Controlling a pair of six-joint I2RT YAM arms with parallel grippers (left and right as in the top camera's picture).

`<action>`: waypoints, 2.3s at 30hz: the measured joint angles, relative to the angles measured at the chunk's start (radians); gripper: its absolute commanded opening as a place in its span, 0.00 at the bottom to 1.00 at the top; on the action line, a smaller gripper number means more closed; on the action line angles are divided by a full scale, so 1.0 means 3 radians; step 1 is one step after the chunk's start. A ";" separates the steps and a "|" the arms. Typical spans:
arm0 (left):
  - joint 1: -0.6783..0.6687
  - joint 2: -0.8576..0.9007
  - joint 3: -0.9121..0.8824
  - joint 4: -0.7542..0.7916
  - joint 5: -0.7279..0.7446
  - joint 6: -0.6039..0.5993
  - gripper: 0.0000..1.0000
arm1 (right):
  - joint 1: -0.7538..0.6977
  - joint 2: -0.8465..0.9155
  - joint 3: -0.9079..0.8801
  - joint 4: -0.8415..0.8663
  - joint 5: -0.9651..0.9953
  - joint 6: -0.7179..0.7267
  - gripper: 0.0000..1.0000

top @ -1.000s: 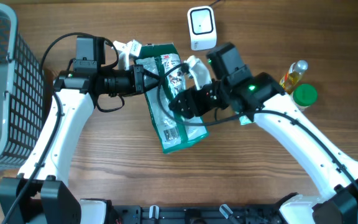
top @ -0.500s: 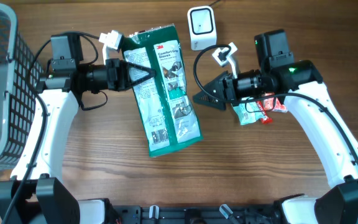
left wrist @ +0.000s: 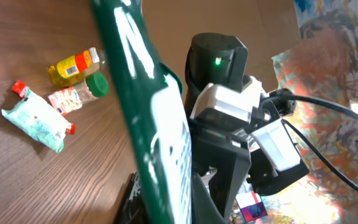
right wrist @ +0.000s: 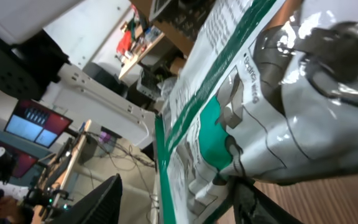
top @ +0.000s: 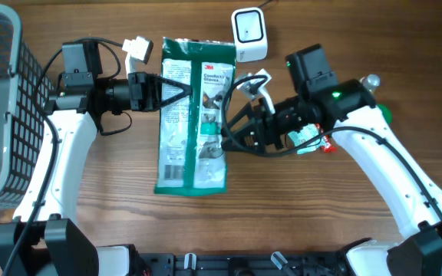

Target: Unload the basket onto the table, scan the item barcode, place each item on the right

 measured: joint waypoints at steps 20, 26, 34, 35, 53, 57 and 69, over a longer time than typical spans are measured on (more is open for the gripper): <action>0.0383 0.0000 0.0000 0.0106 0.0000 -0.0234 0.04 | -0.0072 0.0006 -0.0228 0.0811 0.0841 0.0720 0.79; 0.0434 0.0000 -0.0001 0.0387 0.0005 -0.0599 0.04 | 0.0000 0.0006 -0.0243 0.1452 0.0670 0.1284 0.78; 0.0434 0.0000 0.0000 0.1639 0.0037 -0.1607 0.04 | 0.0158 0.0006 -0.0558 0.2350 0.0754 0.1984 0.78; 0.0434 0.0000 0.0001 0.1694 0.0039 -0.1686 0.04 | 0.0158 0.0006 -0.0659 0.2572 0.0758 0.2065 0.77; 0.0434 0.0000 0.0000 0.1874 0.0037 -0.2111 0.04 | 0.0388 0.0141 -0.1278 0.4640 0.0596 0.2937 0.75; 0.0434 0.0000 0.0000 0.1874 0.0038 -0.2112 0.04 | 0.0511 0.0287 -0.1301 0.5127 0.0613 0.3053 0.72; 0.0434 0.0000 0.0000 0.1874 0.0038 -0.2124 0.04 | 0.0540 0.0434 -0.1310 0.5815 0.0697 0.3684 0.55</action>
